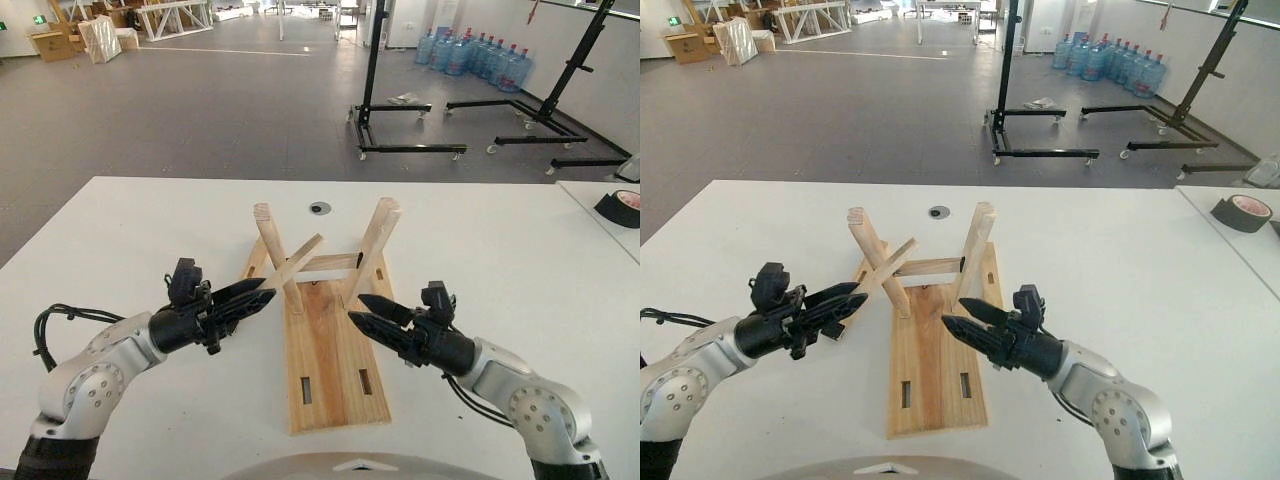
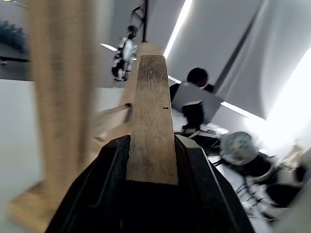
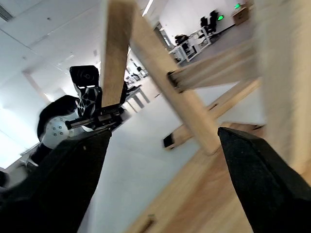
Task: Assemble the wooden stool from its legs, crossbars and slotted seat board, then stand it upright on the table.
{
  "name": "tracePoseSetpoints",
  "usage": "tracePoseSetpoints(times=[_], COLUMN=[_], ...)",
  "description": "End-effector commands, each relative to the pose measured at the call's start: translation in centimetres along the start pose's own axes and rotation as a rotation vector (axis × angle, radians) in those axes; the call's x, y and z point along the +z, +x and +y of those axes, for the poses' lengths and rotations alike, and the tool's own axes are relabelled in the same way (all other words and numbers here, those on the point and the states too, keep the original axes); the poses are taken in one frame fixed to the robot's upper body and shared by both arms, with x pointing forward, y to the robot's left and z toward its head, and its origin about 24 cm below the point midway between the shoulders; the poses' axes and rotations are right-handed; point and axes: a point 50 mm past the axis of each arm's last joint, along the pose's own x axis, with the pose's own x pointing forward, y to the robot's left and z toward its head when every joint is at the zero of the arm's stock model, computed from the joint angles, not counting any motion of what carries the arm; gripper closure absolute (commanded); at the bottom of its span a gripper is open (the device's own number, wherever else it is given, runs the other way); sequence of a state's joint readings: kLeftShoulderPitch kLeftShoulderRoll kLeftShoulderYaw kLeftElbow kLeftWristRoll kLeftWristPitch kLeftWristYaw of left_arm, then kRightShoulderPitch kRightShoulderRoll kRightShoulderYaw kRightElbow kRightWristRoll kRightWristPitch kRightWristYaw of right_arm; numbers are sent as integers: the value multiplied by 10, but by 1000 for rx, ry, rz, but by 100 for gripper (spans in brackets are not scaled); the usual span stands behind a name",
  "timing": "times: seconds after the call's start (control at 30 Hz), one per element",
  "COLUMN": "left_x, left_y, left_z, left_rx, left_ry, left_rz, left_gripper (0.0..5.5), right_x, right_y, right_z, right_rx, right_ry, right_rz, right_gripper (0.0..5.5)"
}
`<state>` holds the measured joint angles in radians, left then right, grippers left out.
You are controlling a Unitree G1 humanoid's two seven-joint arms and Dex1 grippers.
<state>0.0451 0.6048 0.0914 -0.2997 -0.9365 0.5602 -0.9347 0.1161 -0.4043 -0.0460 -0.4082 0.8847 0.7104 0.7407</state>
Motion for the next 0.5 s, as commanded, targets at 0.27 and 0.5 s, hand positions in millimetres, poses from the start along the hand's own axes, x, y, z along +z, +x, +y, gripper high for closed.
tracePoseSetpoints(times=[0.27,0.5], left_x=[10,8], left_y=[15,12], left_z=[26,26], left_rx=[13,27], left_ry=[136,141], left_rz=[63,61], left_gripper=[422,422], right_x=[14,15], right_y=[18,20], right_z=[-20,-20], right_rx=[-11,-10], right_ry=[-159,-171], right_rz=[29,15], right_gripper=[147,147])
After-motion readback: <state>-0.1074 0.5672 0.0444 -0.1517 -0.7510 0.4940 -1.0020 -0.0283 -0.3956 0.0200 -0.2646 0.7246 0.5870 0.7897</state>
